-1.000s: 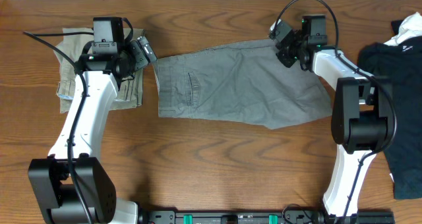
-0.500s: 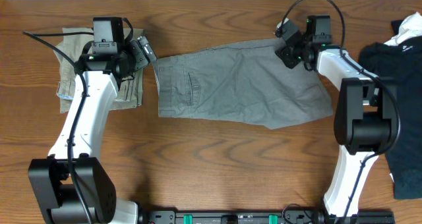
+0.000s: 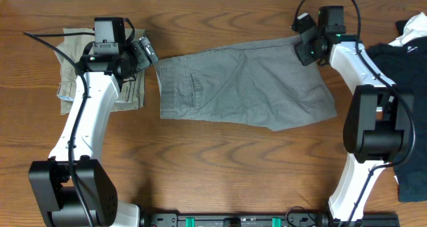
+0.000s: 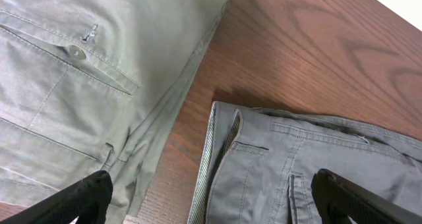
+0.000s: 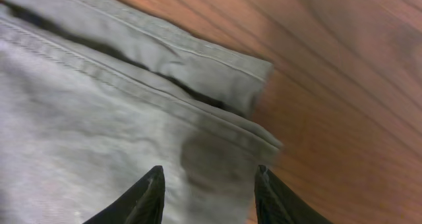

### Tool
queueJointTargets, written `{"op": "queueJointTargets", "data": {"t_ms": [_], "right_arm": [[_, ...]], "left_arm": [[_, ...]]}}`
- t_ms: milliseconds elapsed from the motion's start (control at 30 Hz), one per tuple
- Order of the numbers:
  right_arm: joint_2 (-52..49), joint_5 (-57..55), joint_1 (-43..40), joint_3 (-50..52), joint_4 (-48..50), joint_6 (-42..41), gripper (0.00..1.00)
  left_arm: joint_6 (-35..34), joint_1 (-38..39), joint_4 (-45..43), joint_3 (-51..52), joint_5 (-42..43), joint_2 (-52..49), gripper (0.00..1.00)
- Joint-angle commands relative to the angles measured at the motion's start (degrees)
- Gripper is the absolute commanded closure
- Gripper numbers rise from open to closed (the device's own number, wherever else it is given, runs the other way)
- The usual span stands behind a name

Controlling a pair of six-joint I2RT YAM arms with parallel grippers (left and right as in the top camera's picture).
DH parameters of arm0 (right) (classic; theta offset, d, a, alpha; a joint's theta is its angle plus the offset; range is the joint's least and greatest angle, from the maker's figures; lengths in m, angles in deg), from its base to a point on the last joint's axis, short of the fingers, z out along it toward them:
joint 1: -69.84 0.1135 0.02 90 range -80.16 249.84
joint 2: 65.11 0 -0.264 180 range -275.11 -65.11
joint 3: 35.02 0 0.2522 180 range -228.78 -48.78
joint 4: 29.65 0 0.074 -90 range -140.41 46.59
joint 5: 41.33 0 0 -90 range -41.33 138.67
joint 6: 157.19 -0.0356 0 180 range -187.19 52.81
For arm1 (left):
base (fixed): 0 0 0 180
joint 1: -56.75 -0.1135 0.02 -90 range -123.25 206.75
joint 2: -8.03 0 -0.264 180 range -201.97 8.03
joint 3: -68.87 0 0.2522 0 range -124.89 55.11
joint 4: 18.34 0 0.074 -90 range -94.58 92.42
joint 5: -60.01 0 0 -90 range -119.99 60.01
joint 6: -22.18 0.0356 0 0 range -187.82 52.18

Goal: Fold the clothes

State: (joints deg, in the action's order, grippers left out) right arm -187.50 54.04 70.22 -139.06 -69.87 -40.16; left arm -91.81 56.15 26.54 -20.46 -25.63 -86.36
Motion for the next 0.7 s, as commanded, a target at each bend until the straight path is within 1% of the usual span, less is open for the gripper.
{"op": "queueJointTargets", "data": {"t_ms": [0, 200, 333, 433, 600, 667], "right_arm": [[0.7, -1.9, -1.3, -0.8, 0.0, -0.8, 0.56], [0.3, 1.7, -1.6, -0.8, 0.1, 1.4, 0.48], [0.1, 3.0, -1.6, -0.8, 0.5, 1.3, 0.46], [-1.1, 3.0, -1.6, -0.8, 1.9, 1.3, 0.4], [-3.9, 3.2, -2.4, -0.8, 4.9, 1.1, 0.38], [-4.6, 3.8, -2.6, -0.8, 5.5, 1.1, 0.38]], "left_arm": [[0.3, 0.0, 0.2, -0.4, 0.2, -0.1, 0.02], [0.3, 0.0, 0.1, -0.4, 0.2, -0.1, 0.02], [0.3, 0.0, 0.2, -0.4, 0.2, -0.1, 0.02], [0.3, 0.0, 0.2, -0.4, 0.2, -0.1, 0.02], [0.3, 0.0, 0.2, -0.4, 0.2, -0.1, 0.02], [0.3, 0.0, 0.2, -0.4, 0.2, -0.1, 0.02]]}}
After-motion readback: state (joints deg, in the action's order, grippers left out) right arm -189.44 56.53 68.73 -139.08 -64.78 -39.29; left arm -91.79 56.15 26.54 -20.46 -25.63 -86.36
